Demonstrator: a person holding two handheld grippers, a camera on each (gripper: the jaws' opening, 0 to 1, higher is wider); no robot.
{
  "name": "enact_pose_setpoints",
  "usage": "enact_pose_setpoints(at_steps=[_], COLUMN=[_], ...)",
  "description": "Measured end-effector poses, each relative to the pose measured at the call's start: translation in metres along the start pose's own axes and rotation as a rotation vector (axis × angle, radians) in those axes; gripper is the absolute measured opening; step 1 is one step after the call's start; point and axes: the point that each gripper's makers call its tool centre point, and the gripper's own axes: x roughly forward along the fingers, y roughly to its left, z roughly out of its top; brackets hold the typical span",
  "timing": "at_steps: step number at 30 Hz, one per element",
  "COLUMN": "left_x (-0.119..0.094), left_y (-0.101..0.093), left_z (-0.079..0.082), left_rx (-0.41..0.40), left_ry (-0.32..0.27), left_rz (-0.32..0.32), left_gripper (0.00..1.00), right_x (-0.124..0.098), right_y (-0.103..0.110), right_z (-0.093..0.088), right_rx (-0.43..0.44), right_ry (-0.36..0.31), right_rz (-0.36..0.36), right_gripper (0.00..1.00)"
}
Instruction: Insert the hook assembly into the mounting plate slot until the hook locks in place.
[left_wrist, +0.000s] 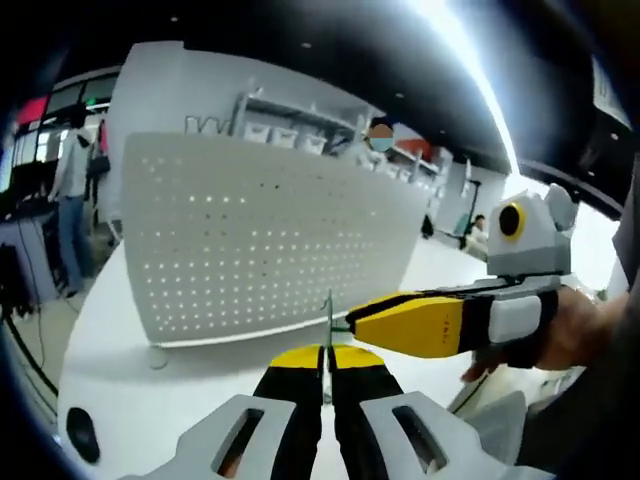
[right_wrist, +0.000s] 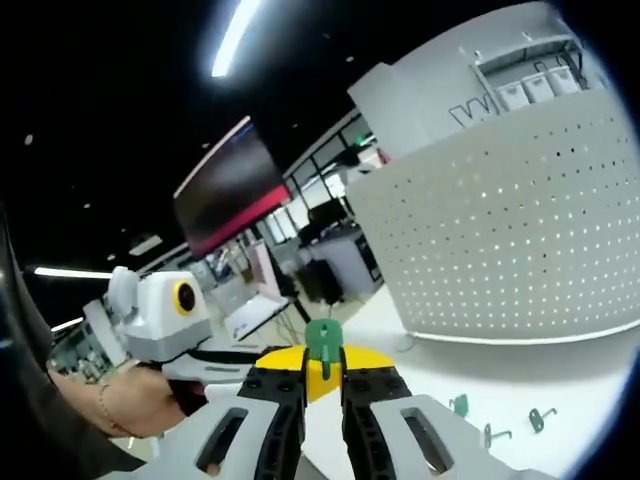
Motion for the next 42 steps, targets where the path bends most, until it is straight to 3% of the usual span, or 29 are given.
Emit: enact_pose_setpoints(at_steps=[7,17,21,26,31,35,42], left_x=[0.000,-0.002,-0.003,-0.007,-0.008,-0.009,-0.007], left_y=[-0.001,0.003,0.004,0.006,0.011,0.012,0.013], left_z=[0.004,0.004,0.004,0.013,0.015,0.018,0.016], left_rx=[0.029,0.051,0.064,0.112,0.129,0.243,0.214], left_ry=[-0.024,-0.053,-0.056,-0.113,-0.111,-0.111,-0.103], left_rz=[0.009,0.027,0.014,0.025,0.025,0.040,0.036], left_gripper=[0.01,0.01,0.02,0.03,0.04,0.05,0.25], right_x=[0.002,0.005,0.005,0.007,0.011,0.014,0.019], right_y=[-0.001,0.003,0.004,0.010,0.011,0.013,0.014], right_z=[0.001,0.000,0.000,0.007,0.009,0.008,0.007], right_rx=[-0.024,0.023,-0.003,-0.039,-0.059,-0.071,-0.094], right_ry=[-0.003,-0.008,-0.015,-0.036,-0.031,-0.024,-0.016], right_rz=[-0.005,0.018,0.016,0.020,0.022,0.022,0.015], right_gripper=[0.03,0.01,0.00,0.00,0.00,0.00,0.00])
